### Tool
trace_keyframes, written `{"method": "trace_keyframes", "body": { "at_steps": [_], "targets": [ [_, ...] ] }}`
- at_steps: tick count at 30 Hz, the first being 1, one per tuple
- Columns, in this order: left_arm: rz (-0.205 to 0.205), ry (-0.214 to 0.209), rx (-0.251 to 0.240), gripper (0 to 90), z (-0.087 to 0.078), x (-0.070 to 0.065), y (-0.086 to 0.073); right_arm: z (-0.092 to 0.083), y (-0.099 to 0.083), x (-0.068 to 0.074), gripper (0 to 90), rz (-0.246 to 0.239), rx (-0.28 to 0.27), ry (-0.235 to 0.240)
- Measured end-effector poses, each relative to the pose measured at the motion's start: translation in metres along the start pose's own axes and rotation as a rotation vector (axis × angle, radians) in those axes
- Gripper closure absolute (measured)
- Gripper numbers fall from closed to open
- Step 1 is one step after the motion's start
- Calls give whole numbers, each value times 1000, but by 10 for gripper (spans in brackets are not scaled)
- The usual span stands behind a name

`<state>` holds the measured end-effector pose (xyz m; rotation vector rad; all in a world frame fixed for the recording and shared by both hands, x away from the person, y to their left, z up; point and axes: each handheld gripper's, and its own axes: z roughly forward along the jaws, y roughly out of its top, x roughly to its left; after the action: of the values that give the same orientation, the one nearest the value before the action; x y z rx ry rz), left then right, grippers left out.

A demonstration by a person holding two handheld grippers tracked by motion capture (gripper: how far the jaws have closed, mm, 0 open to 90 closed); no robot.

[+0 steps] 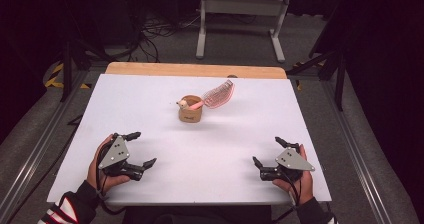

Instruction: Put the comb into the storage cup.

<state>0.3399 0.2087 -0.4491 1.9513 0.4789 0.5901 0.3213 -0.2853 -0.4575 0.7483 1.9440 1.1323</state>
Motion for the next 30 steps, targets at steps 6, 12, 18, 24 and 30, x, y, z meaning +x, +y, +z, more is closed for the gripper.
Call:
{"method": "trace_keyframes", "body": {
  "at_steps": [6,12,18,24,30],
  "targets": [
    [0,-3,-5,53,1,0,0,0,1,1,35,-1,2,-3],
    [-2,-8,-5,54,-1,-1,-1,0,3,1,35,-5,4,-16],
    [1,-6,-9,53,-2,-1,0,0,4,3,35,-8,-1,-20],
    [2,-9,-2,54,0,-1,0,0,4,3,35,-6,-2,-19],
    [3,-10,-5,53,-1,-1,0,-1,4,3,35,-3,-11,-26]
  ]
}}
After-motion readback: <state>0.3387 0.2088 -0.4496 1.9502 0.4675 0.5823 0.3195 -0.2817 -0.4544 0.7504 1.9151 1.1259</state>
